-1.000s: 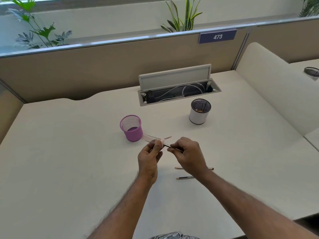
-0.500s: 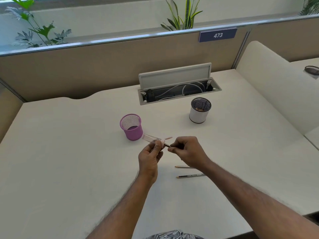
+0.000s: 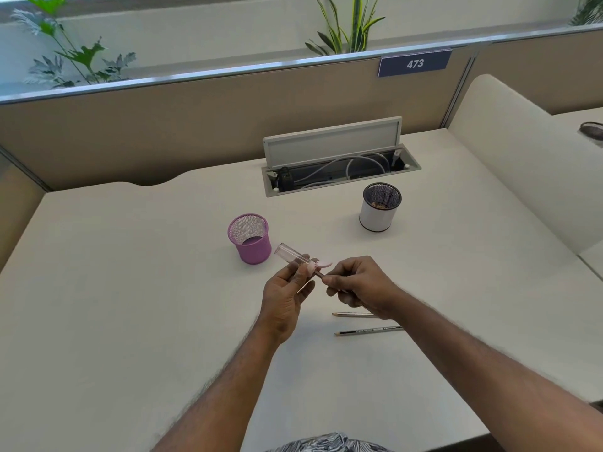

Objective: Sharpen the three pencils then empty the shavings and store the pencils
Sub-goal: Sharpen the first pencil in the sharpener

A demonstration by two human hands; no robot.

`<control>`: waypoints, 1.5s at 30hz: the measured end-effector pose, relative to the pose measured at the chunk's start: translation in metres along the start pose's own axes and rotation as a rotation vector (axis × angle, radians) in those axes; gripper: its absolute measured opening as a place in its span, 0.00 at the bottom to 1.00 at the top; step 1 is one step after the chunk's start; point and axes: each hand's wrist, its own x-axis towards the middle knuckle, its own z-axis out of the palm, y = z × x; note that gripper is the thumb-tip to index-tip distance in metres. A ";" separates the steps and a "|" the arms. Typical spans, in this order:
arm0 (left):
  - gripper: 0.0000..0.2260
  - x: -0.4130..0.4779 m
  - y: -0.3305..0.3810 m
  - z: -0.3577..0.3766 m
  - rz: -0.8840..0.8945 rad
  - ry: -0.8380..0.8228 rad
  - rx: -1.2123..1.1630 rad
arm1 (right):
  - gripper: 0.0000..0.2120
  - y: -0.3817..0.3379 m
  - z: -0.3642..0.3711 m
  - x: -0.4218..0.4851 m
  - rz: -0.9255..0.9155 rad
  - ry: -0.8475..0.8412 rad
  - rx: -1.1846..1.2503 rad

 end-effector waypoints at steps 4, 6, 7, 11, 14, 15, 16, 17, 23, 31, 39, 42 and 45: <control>0.10 0.001 -0.001 -0.003 -0.015 -0.034 0.007 | 0.06 -0.001 -0.004 0.000 0.125 -0.075 0.074; 0.10 0.000 -0.001 -0.003 -0.011 -0.045 0.023 | 0.07 0.000 -0.004 0.000 0.144 -0.097 0.094; 0.10 0.000 -0.001 -0.002 -0.007 -0.039 0.025 | 0.08 0.000 -0.003 0.000 0.143 -0.100 0.097; 0.09 0.002 -0.005 -0.001 0.043 0.070 0.020 | 0.05 0.002 0.003 0.000 0.077 -0.087 0.076; 0.10 0.002 -0.010 0.002 0.066 0.146 0.009 | 0.08 0.003 0.008 0.001 0.012 -0.037 0.000; 0.12 0.001 -0.011 0.004 0.070 0.163 0.007 | 0.08 0.005 0.009 0.001 -0.006 0.011 -0.024; 0.13 0.000 -0.012 0.006 0.071 0.182 0.005 | 0.08 0.007 0.010 0.001 -0.034 0.065 -0.056; 0.13 -0.001 -0.013 0.007 0.072 0.201 0.010 | 0.08 0.008 0.012 0.001 -0.081 0.119 -0.111; 0.21 -0.002 -0.019 0.010 0.084 0.275 0.024 | 0.03 0.023 0.016 -0.002 -0.604 0.454 -0.881; 0.07 -0.001 -0.010 0.004 0.064 0.161 0.000 | 0.04 0.021 0.019 0.000 -0.509 0.350 -0.607; 0.12 -0.001 0.001 -0.001 0.010 -0.013 0.016 | 0.07 0.002 0.009 -0.001 -0.002 -0.005 0.038; 0.11 0.000 -0.001 -0.002 0.016 0.000 0.025 | 0.07 0.001 0.005 -0.001 0.059 -0.067 0.080; 0.11 0.001 -0.002 -0.002 0.040 0.025 0.050 | 0.04 0.000 0.004 -0.002 0.037 -0.086 0.041</control>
